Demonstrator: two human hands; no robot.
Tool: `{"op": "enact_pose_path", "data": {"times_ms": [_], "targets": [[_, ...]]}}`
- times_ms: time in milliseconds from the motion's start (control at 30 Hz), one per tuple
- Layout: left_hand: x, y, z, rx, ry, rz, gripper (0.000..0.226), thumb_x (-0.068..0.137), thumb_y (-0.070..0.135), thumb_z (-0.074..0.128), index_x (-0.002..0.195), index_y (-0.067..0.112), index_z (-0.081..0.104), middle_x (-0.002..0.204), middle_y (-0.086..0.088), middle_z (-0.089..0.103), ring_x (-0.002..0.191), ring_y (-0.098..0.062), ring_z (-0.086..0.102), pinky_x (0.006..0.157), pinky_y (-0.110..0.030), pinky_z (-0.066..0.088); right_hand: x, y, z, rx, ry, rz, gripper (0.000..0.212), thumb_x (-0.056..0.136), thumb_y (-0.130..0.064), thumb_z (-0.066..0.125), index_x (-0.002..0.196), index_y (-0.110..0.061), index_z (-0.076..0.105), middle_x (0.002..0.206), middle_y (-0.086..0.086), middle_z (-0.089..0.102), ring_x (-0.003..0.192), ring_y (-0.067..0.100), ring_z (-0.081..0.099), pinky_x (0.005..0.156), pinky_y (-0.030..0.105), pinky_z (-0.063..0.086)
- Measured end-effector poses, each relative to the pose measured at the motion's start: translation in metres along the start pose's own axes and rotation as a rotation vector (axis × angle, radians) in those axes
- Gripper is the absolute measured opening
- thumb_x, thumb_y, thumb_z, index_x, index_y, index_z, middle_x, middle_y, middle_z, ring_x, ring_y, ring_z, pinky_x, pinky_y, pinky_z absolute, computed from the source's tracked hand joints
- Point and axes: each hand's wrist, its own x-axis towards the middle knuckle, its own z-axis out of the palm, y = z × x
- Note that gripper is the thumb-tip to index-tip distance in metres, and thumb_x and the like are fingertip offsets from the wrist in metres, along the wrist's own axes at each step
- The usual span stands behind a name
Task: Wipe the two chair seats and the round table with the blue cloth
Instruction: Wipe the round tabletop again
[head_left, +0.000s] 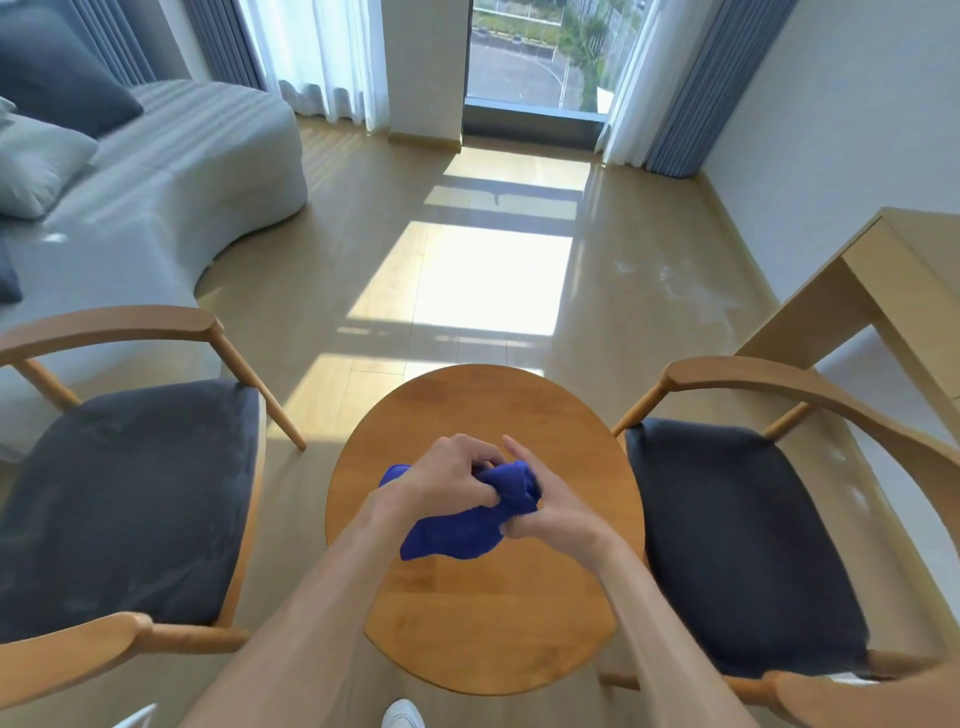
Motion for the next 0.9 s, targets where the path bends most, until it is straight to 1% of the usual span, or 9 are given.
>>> {"op": "enact_pose_path", "data": {"times_ms": [67, 133, 233, 333, 433, 533, 667, 767, 900], "targets": [[0.0, 0.007, -0.005, 0.043, 0.03, 0.019, 0.019, 0.079, 0.02, 0.067, 0.092, 0.034, 0.066, 0.089, 0.016, 0.065, 0.074, -0.004, 0.061, 0.062, -0.02, 0.045, 0.0, -0.006, 0.001, -0.027, 0.02, 0.024, 0.052, 0.067, -0.002, 0.067, 0.115, -0.02, 0.062, 0.098, 0.0, 0.066, 0.086, 0.014, 0.062, 0.074, 0.037, 0.05], [0.001, 0.006, -0.012, 0.017, 0.076, -0.008, 0.023, 0.076, 0.03, 0.073, 0.096, 0.033, 0.063, 0.099, 0.015, 0.063, 0.081, -0.004, 0.062, 0.066, -0.021, 0.048, -0.004, -0.009, -0.001, 0.046, 0.053, 0.026, 0.033, 0.069, -0.004, 0.068, 0.102, -0.006, 0.065, 0.088, 0.007, 0.065, 0.082, 0.019, 0.061, 0.073, 0.038, 0.047], [-0.008, -0.008, -0.02, -0.182, 0.112, -0.163, 0.041, 0.068, 0.061, 0.07, 0.098, 0.033, 0.065, 0.098, 0.011, 0.069, 0.09, -0.009, 0.065, 0.076, -0.027, 0.051, -0.014, -0.01, -0.006, 0.261, 0.022, -0.035, 0.032, 0.074, -0.004, 0.068, 0.105, -0.001, 0.064, 0.099, 0.015, 0.067, 0.09, 0.028, 0.065, 0.078, 0.04, 0.052], [-0.021, -0.033, -0.008, -0.65, 0.005, -0.314, 0.064, 0.068, 0.076, 0.058, 0.107, 0.027, 0.07, 0.106, 0.005, 0.072, 0.103, -0.018, 0.065, 0.095, -0.035, 0.048, -0.021, -0.012, -0.012, 0.482, 0.039, -0.038, 0.031, 0.073, -0.007, 0.068, 0.104, -0.006, 0.066, 0.099, 0.014, 0.066, 0.09, 0.029, 0.065, 0.076, 0.038, 0.052], [-0.03, -0.048, 0.016, -1.091, -0.066, -0.322, 0.061, 0.07, 0.056, 0.071, 0.115, 0.015, 0.069, 0.112, -0.008, 0.068, 0.102, -0.026, 0.061, 0.095, -0.039, 0.044, -0.027, -0.01, -0.016, 0.699, 0.105, -0.017, 0.025, 0.073, -0.012, 0.067, 0.099, -0.009, 0.069, 0.096, 0.014, 0.068, 0.088, 0.027, 0.067, 0.073, 0.036, 0.054], [-0.03, -0.042, 0.025, -1.223, -0.093, -0.277, 0.062, 0.068, 0.032, 0.076, 0.125, 0.011, 0.062, 0.123, -0.013, 0.065, 0.107, -0.028, 0.063, 0.091, -0.038, 0.048, -0.029, -0.005, -0.017, 0.798, 0.175, 0.024, 0.035, 0.077, -0.017, 0.066, 0.11, -0.006, 0.067, 0.107, 0.017, 0.068, 0.098, 0.031, 0.067, 0.079, 0.039, 0.055], [-0.025, -0.034, 0.015, -1.121, -0.139, -0.226, 0.058, 0.071, 0.013, 0.072, 0.126, 0.02, 0.059, 0.124, -0.011, 0.066, 0.108, -0.029, 0.065, 0.085, -0.037, 0.053, -0.028, 0.01, -0.017, 0.795, 0.235, 0.105, 0.045, 0.087, -0.024, 0.065, 0.126, -0.003, 0.058, 0.121, 0.02, 0.064, 0.108, 0.033, 0.064, 0.088, 0.041, 0.053], [-0.018, -0.035, 0.011, -1.027, -0.056, -0.272, 0.06, 0.07, 0.011, 0.073, 0.127, 0.023, 0.058, 0.12, -0.009, 0.068, 0.106, -0.029, 0.067, 0.082, -0.037, 0.054, -0.029, 0.016, -0.021, 0.714, 0.162, 0.108, 0.043, 0.088, -0.026, 0.066, 0.128, -0.015, 0.057, 0.122, 0.012, 0.066, 0.108, 0.028, 0.064, 0.081, 0.037, 0.055], [-0.011, -0.043, 0.011, -1.009, 0.076, -0.341, 0.042, 0.087, 0.009, 0.065, 0.126, 0.024, 0.059, 0.113, -0.008, 0.071, 0.102, -0.028, 0.068, 0.08, -0.037, 0.054, -0.026, 0.025, -0.031, 0.608, 0.004, 0.155, 0.065, 0.073, 0.001, 0.07, 0.131, -0.02, 0.05, 0.12, 0.013, 0.064, 0.101, 0.033, 0.064, 0.082, 0.045, 0.051]]}}
